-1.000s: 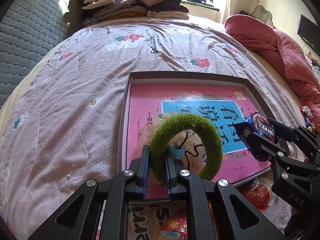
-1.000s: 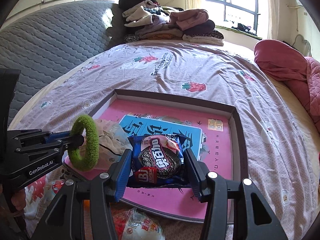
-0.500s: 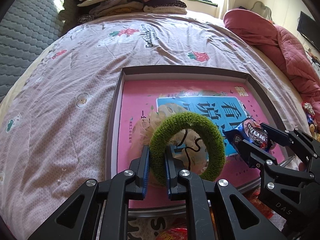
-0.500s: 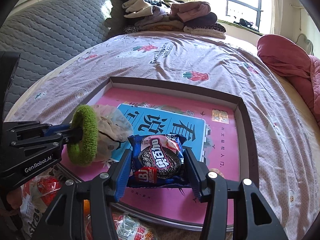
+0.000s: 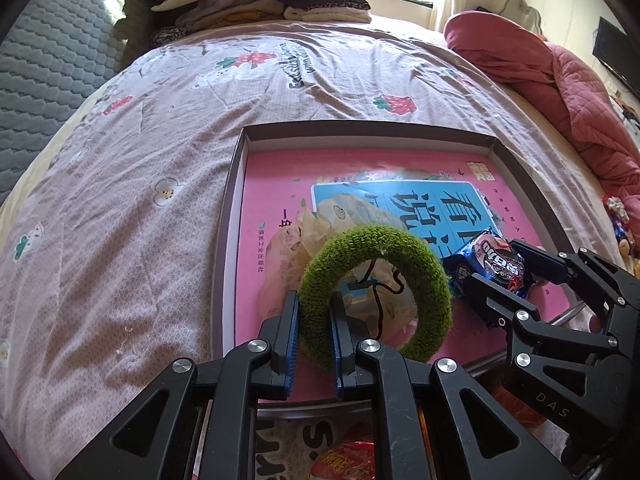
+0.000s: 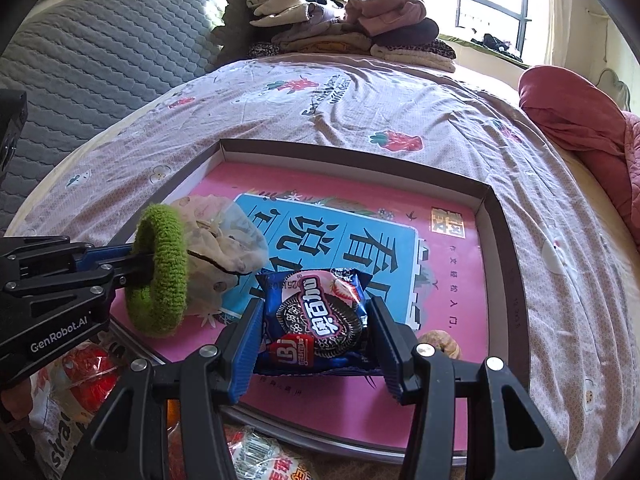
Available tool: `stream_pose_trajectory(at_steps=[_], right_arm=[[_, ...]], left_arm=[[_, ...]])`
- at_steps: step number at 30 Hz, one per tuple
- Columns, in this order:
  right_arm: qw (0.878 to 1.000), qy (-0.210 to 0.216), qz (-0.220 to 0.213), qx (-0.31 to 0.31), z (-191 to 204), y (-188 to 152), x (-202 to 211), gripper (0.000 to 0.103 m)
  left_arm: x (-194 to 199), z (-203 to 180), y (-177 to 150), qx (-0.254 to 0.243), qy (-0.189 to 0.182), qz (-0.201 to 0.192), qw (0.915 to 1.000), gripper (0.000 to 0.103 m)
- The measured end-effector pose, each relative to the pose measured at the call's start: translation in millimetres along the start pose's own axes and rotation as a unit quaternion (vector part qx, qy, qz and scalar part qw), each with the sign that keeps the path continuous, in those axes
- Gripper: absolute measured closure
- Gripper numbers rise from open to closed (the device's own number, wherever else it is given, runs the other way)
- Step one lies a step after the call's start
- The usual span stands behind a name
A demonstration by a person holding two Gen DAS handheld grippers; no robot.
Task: Organize objects
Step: 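Open right tool to drop the blue packet while left tool lowers the ring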
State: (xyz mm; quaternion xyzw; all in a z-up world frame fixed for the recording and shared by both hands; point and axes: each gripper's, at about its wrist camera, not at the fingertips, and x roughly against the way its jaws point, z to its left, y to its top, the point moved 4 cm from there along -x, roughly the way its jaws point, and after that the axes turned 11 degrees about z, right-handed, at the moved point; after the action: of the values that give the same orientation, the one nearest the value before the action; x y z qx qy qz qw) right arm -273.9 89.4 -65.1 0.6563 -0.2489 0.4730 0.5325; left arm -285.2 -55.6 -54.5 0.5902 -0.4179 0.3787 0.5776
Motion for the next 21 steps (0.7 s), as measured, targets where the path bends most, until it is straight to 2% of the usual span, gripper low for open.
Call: stream_pose_trajectory(at_steps=[10,21], right_arm=[[1.000,-0.002,0.005,0.003,0.9,-2.8,-2.2,0.051],[1.000,-0.012,0.009,0.002,0.4,-2.2,-2.8,0.050]], left_arm=[[-3.9,4.4,-7.0,-0.006,0.013,0.012,0.9998,0.087],[-2.0,5.8,-6.0,0.001,0.006,0.011,0.9999,0.087]])
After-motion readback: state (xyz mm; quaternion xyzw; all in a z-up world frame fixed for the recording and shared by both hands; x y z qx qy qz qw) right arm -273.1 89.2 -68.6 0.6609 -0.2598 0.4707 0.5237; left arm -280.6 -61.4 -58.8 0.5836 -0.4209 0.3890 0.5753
